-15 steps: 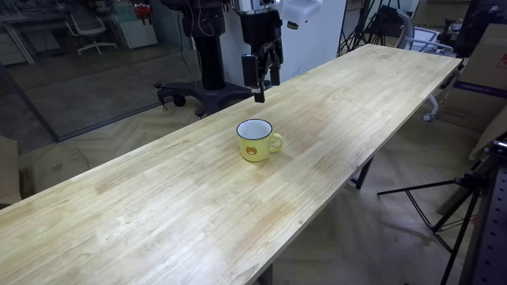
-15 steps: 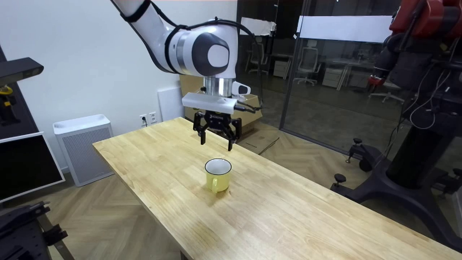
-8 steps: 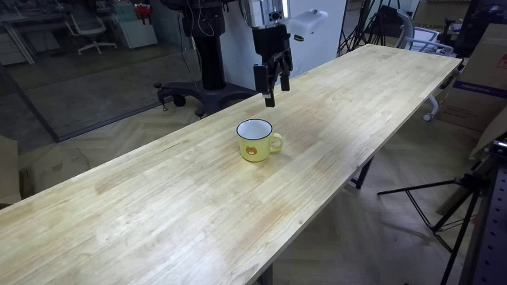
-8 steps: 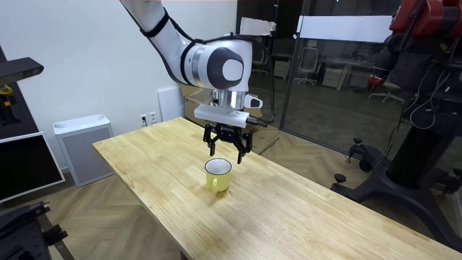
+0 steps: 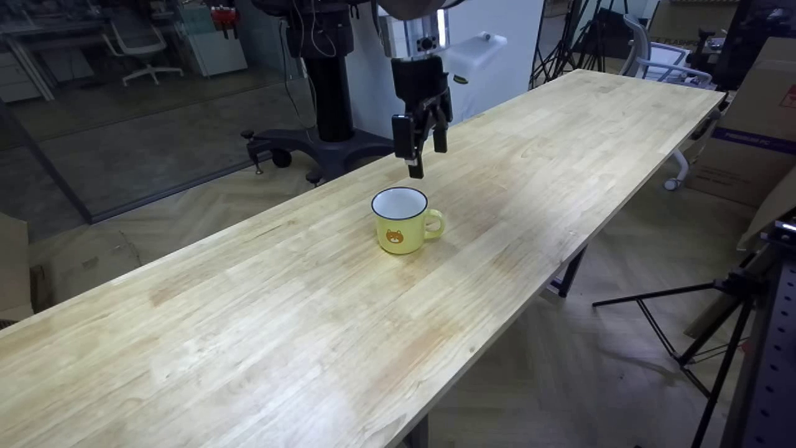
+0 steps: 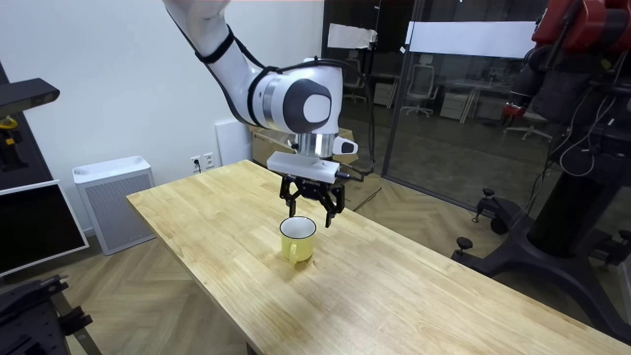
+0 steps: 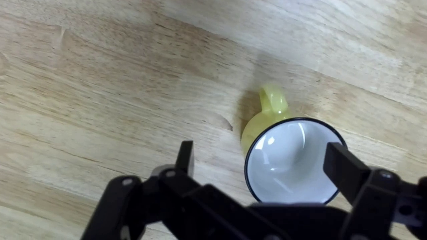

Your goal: Move the mug forward

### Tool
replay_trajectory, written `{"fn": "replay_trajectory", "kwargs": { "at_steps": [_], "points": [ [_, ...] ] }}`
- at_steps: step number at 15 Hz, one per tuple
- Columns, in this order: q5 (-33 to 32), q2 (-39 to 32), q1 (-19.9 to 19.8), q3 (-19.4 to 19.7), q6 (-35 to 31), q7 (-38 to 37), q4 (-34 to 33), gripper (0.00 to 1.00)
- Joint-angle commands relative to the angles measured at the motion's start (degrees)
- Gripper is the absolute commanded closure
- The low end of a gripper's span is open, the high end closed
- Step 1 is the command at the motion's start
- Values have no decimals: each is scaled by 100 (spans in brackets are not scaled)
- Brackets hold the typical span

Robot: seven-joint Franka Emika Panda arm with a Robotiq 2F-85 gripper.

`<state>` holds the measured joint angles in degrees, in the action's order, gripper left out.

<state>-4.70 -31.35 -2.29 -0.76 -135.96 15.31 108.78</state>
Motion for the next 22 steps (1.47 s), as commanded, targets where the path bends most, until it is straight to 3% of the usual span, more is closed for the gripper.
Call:
{"fn": "replay_trajectory", "kwargs": {
  "at_steps": [1,8,9,10,19,22],
  "points": [
    [-33,-448,79,2,-328,-274,-328,0],
    [-165,-1151,181,78,-589,-317,-842,0],
    [-170,-1225,171,69,-578,-303,-913,25],
    [-188,-1284,174,72,-578,-307,-972,25],
    [-106,-1393,123,-59,-411,-203,-1103,89],
    [-40,-1291,70,-76,-261,-221,-937,100]
  ]
}}
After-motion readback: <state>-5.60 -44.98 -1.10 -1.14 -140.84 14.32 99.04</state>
